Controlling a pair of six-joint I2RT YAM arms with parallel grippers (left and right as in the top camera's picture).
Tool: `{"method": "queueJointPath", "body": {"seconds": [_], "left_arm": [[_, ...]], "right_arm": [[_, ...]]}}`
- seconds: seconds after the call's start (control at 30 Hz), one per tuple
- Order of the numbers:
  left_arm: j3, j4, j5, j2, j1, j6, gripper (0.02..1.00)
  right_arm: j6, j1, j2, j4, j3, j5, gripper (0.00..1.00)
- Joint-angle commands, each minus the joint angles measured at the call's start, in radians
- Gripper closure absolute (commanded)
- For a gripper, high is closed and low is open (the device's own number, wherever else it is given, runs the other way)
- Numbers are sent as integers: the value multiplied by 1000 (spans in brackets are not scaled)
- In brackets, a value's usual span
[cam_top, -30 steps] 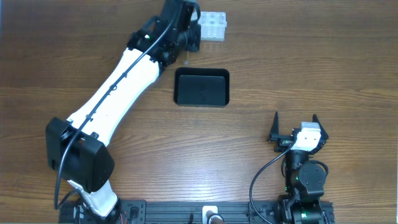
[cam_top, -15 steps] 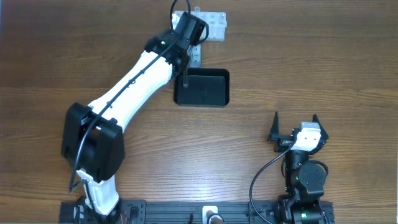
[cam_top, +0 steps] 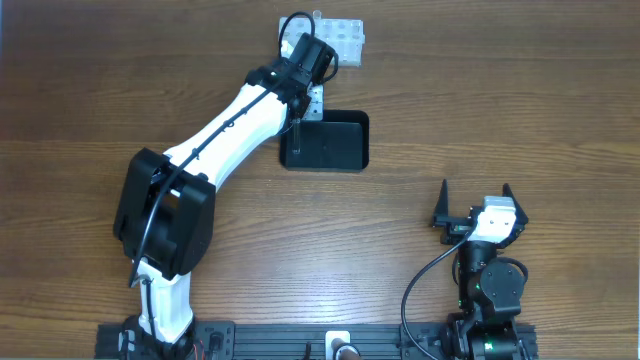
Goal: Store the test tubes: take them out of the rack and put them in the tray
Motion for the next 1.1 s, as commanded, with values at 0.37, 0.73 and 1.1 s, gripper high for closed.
{"method": "queueJointPath", "body": {"seconds": [0.37,0.73,1.1], "left_arm": [[-5,-1,-18,67,1,-14,928],[-5,0,-14,67,0,-14,636],[-5,63,-87,-97,-7,29,496]], "right_arm": [[-3,-5,0,-3,-6,-5,9],[-3,-5,0,-3,-6,-5,7],[-3,-5,0,-3,-6,-5,9]]}}
